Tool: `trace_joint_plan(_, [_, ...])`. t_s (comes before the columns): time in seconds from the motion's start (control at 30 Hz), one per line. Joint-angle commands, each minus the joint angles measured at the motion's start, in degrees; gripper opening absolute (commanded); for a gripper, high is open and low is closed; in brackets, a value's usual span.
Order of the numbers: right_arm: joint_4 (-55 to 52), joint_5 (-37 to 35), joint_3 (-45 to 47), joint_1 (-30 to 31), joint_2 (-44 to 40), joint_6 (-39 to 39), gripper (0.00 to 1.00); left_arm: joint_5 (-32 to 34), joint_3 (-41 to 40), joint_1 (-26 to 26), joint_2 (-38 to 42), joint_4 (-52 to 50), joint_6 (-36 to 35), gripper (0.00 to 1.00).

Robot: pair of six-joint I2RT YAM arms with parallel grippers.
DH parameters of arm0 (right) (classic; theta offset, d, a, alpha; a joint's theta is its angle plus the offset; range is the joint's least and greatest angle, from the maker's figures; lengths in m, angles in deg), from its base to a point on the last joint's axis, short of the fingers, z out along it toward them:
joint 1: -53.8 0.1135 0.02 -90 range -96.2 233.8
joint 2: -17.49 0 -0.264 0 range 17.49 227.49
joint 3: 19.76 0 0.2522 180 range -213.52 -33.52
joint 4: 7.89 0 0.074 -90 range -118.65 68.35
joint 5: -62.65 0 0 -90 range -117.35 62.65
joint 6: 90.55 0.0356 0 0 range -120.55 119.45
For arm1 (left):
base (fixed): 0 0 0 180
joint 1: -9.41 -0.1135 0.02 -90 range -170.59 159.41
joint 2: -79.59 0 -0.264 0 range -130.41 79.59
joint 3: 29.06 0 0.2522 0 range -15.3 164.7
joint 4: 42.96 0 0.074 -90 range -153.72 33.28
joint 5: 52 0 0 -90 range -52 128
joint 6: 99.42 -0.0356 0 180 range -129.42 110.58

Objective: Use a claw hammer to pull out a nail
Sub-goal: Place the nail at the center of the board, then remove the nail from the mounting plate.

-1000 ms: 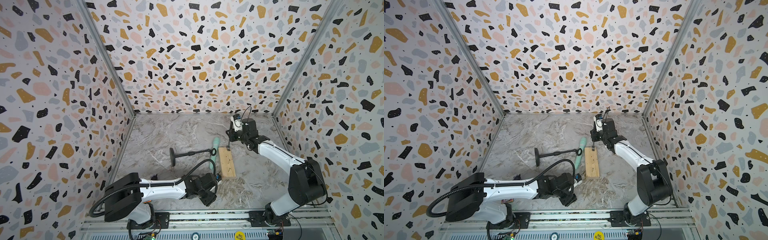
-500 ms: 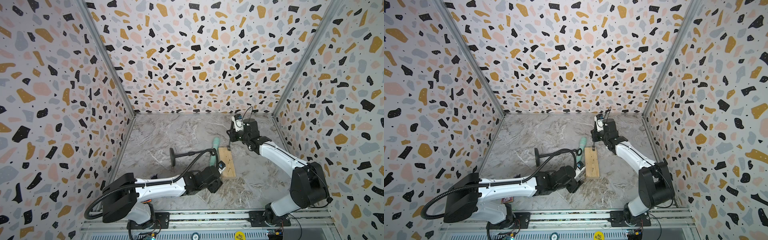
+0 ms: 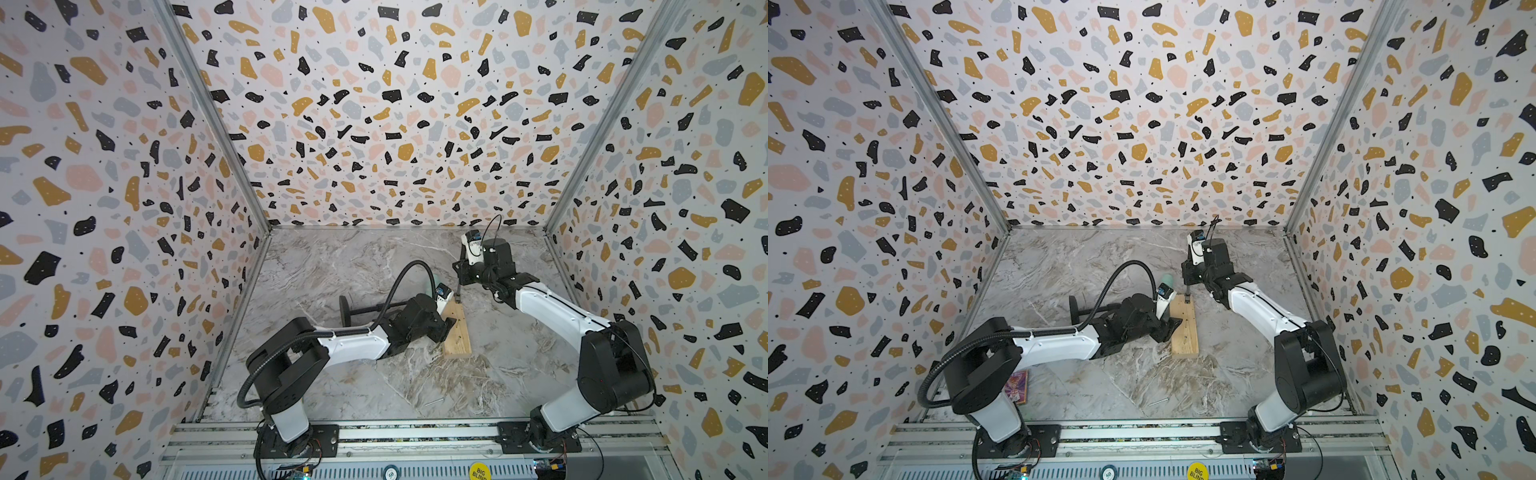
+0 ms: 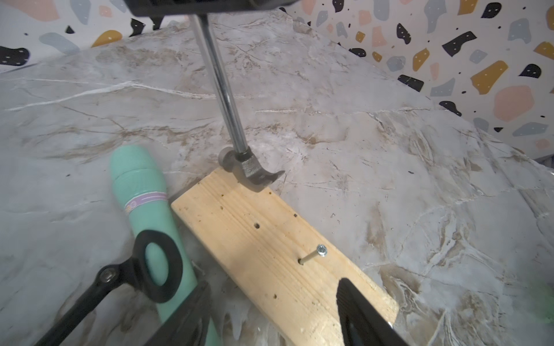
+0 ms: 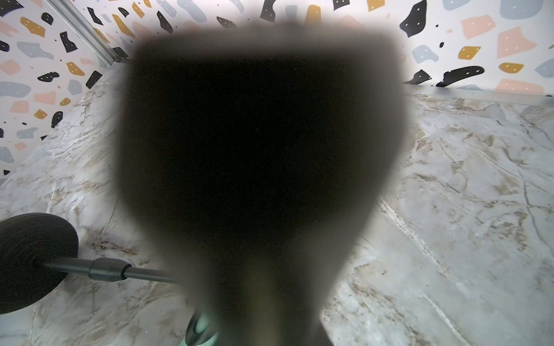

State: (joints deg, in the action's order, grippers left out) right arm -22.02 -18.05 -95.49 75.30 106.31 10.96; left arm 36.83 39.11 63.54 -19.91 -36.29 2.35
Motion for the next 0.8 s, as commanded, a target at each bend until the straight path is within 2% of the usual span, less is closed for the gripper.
trace_joint_plan(0.0, [-0.2,-1.2,-0.8,0.3,-2.7,0.2,0.0,-7.4,0.2,-1.4,-2.0,8.0,1.9,0.62])
trace_joint_plan(0.07, [-0.4,-1.3,-0.7,0.3,-2.9,0.2,0.0,-8.1,-0.6,-2.0,-2.7,9.4,2.9,0.58])
trace_joint_plan(0.13, [-0.6,-1.5,-0.6,0.3,-2.8,0.1,0.0,-10.0,-0.1,-2.5,-3.4,9.2,3.6,0.48])
trace_joint_plan(0.17, [-0.7,-1.5,-0.6,0.3,-2.8,0.3,0.0,-10.9,0.2,-2.7,-3.8,8.9,3.9,0.47])
trace_joint_plan(0.27, [-0.3,-1.3,-0.6,0.3,-2.5,0.6,0.0,-12.1,-0.3,-2.8,-4.0,9.6,5.3,0.46])
trace_joint_plan(0.43, [-0.4,-1.3,-0.8,0.3,-2.4,0.8,0.0,-9.4,-1.7,-4.1,-3.2,7.8,9.3,0.49])
trace_joint_plan(0.53, [-0.3,-1.4,-0.9,0.3,-2.4,0.6,0.0,-10.0,-1.6,-4.2,-3.1,5.5,12.0,0.48])
trace_joint_plan(0.77, [0.1,-1.2,-0.6,0.3,-2.4,1.0,0.0,-12.3,-2.1,-4.2,-5.1,5.5,16.9,0.4])
